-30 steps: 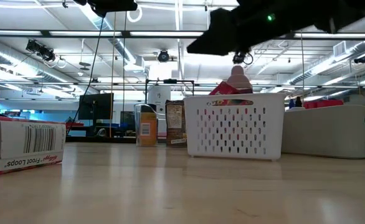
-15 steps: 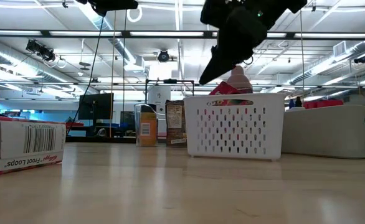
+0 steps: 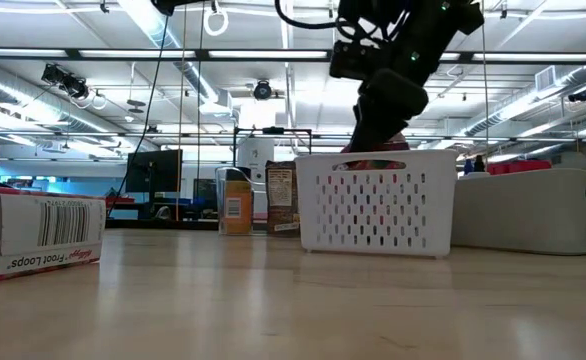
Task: Pick & Place Kitchen Items
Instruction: Put the red cereal box into the white bin
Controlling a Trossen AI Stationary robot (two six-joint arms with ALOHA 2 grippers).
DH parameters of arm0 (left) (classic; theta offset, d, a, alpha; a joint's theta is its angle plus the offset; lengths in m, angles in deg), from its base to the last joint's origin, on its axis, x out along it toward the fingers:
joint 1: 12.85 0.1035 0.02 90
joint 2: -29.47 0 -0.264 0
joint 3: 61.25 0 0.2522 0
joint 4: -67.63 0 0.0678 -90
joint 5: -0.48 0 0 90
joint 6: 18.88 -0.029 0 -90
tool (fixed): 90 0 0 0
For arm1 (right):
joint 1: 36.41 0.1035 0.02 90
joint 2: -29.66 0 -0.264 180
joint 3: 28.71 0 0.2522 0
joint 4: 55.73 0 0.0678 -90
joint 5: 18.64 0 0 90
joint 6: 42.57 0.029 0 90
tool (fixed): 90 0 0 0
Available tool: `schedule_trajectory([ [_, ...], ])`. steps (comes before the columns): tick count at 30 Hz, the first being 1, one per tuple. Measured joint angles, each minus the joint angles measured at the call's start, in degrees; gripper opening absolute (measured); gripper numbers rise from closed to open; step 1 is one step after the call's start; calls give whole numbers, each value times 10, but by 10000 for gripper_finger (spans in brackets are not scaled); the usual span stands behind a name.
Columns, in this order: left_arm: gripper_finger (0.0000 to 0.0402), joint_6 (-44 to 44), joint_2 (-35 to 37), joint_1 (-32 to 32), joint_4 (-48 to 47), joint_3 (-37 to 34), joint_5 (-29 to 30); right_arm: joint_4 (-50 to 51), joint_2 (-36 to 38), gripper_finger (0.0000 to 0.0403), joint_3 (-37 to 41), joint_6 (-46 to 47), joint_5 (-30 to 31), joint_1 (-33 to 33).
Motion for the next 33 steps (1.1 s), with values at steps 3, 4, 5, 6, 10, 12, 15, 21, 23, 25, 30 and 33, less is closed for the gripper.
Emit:
schedule_trajectory([
  [3,142,-12,0,0,6,0,0,8,0,197,0,-2,-1,-4],
  [4,142,-16,0,0,6,0,0,13,0,183,0,-5,0,-4],
  [5,142,-20,0,0,7,0,0,14,0,169,0,-6,-1,-4],
  [6,142,-24,0,0,8,0,1,13,0,152,0,-6,-1,-4],
  [10,142,-33,0,0,10,0,5,9,0,86,0,-6,-2,-5],
  [12,142,-36,0,0,14,0,5,8,1,59,0,-4,-5,-5],
  [15,142,-37,0,0,14,0,5,5,6,36,0,16,-4,-2],
  [21,142,-37,0,0,14,0,5,6,46,26,1,72,46,30],
  [23,142,-37,0,0,14,0,5,8,61,25,1,80,110,51],
  [25,142,-37,0,0,14,0,5,12,71,25,1,89,180,73],
  [30,142,-37,0,0,13,0,5,-13,62,25,5,130,346,128],
  [33,142,-37,0,0,13,0,5,-74,50,25,36,128,396,152],
])
